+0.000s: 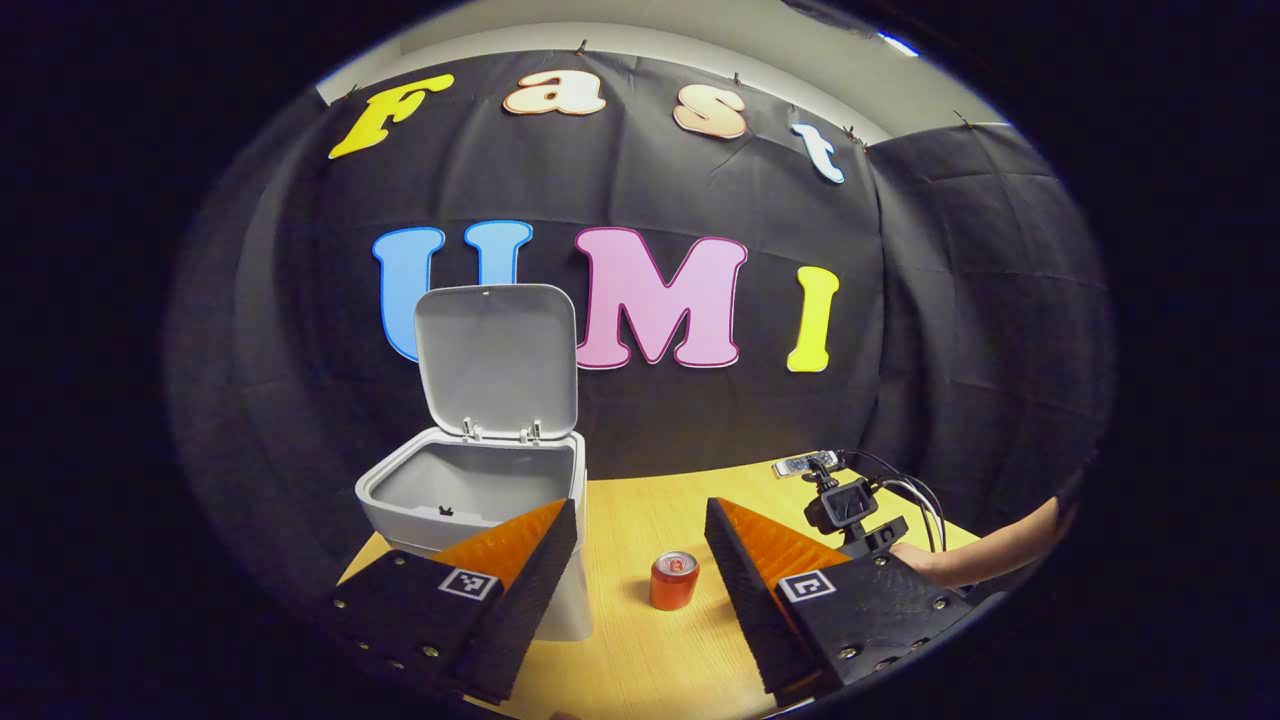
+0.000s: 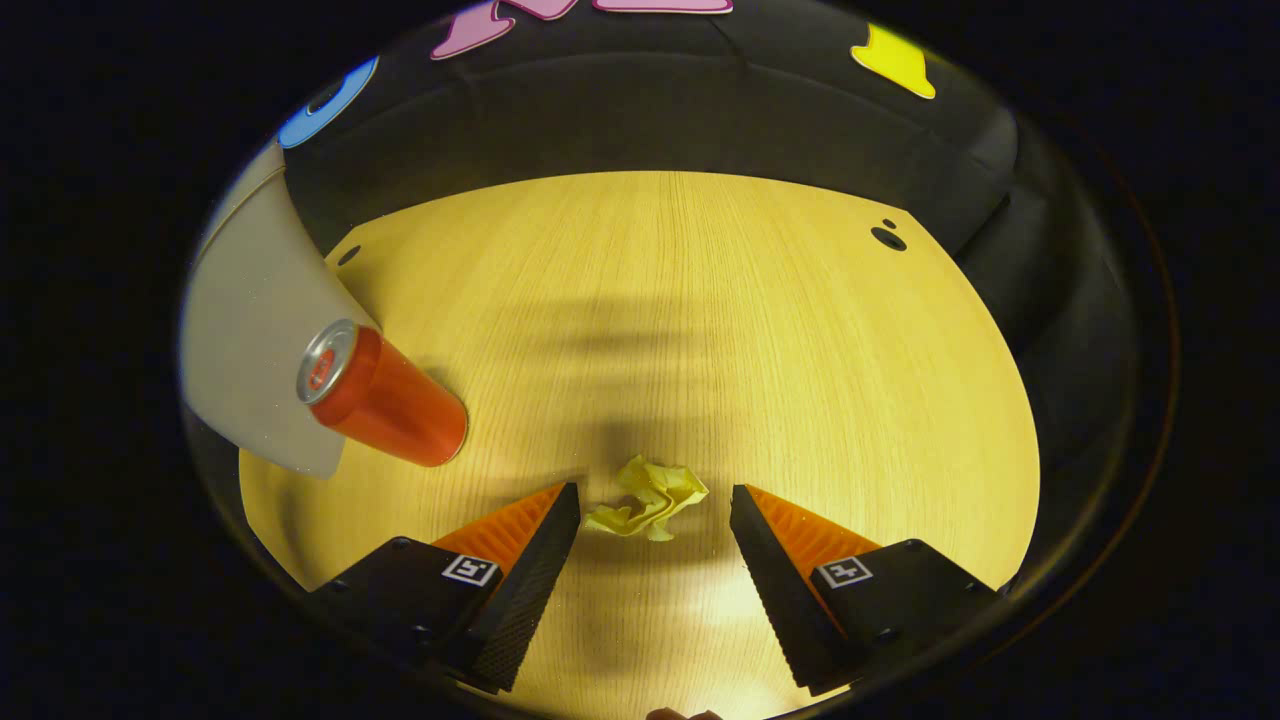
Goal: Press the lid of the desktop garbage bin to open it, pick up the crumpled paper on the desktop and throw it into the bin, then pick up the pop can on the desktop and drop it into the bin, and finally close the garbage bin lid.
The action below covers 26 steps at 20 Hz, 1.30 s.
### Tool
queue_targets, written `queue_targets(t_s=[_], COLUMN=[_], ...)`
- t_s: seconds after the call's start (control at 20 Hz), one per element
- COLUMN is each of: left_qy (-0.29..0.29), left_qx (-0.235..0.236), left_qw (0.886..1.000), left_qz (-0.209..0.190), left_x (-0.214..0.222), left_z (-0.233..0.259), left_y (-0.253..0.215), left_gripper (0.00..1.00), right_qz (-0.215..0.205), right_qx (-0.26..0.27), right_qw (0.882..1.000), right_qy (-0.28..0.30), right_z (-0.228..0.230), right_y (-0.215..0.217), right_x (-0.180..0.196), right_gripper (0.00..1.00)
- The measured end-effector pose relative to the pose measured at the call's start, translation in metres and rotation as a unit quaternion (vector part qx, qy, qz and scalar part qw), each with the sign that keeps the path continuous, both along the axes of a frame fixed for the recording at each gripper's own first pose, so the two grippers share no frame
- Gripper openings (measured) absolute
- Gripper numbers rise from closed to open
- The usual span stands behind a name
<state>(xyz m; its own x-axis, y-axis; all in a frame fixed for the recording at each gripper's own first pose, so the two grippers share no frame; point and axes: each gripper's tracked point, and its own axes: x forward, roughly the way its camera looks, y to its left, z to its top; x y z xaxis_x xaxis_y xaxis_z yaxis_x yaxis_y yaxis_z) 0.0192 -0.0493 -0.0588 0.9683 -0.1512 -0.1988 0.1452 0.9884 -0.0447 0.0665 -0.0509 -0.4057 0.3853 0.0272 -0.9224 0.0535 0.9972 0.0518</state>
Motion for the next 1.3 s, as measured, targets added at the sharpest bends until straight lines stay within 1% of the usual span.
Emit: queue_targets(t_s=[0.15,0.25,0.3,0.4,0.45,0.55,0.6,0.8,0.95,1.05,1.1,1.15,1.2,1.25,1.3], left_qy=[0.002,0.005,0.006,0.008,0.01,0.013,0.015,0.016,0.017,0.018,0.018,0.018,0.018,0.018,0.016], left_qx=[0.008,0.01,0.01,0.008,0.006,0.001,-0.001,-0.009,-0.01,-0.01,-0.009,-0.008,-0.007,-0.007,-0.007], left_qw=[1.0,1.0,1.0,1.0,1.0,0.999,0.999,0.999,0.999,0.999,0.999,0.999,0.999,0.999,0.999], left_qz=[0.007,0.014,0.016,0.022,0.025,0.029,0.031,0.039,0.044,0.046,0.046,0.047,0.047,0.046,0.046], left_x=[0.001,0.001,0.002,0.005,0.006,0.007,0.008,0.009,0.008,0.008,0.007,0.007,0.006,0.006,0.006], left_z=[-0.003,-0.005,-0.005,-0.007,-0.009,-0.011,-0.011,-0.013,-0.015,-0.016,-0.015,-0.015,-0.016,-0.017,-0.014], left_y=[0.004,0.009,0.01,0.013,0.013,0.015,0.015,0.017,0.02,0.02,0.02,0.02,0.02,0.019,0.018], left_gripper=[0.87,0.87,0.87,0.87,0.87,0.87,0.87,0.87,0.87,0.87,0.87,0.87,0.87,0.87,0.87], right_qz=[-0.02,-0.022,-0.018,-0.01,-0.002,0.026,0.028,0.027,0.006,-0.017,-0.026,-0.022,-0.018,-0.012,-0.005], right_qx=[0.009,0.02,0.017,0.009,0.004,-0.001,-0.001,0.001,0.0,0.0,0.004,0.004,0.003,0.001,-0.003], right_qw=[0.999,0.999,0.999,0.999,0.999,0.999,0.998,0.998,0.998,0.998,0.997,0.998,0.998,0.998,0.998], right_qy=[0.023,0.042,0.032,0.039,0.043,0.048,0.053,0.053,0.057,0.062,0.066,0.063,0.064,0.06,0.059], right_z=[-0.013,-0.017,-0.018,-0.018,-0.02,-0.018,-0.019,-0.019,-0.019,-0.019,-0.02,-0.018,-0.018,-0.018,-0.018], right_y=[-0.002,0.003,0.002,0.001,0.003,0.004,0.007,0.005,0.002,-0.005,-0.004,-0.004,-0.004,-0.004,-0.005], right_x=[0.004,0.0,0.006,0.005,0.004,0.002,-0.002,0.0,0.002,0.004,0.003,0.004,0.003,0.004,0.002], right_gripper=[0.99,0.99,0.98,0.98,0.98,0.97,0.98,1.0,0.98,0.9,0.68,0.46,0.46,0.35,0.45])
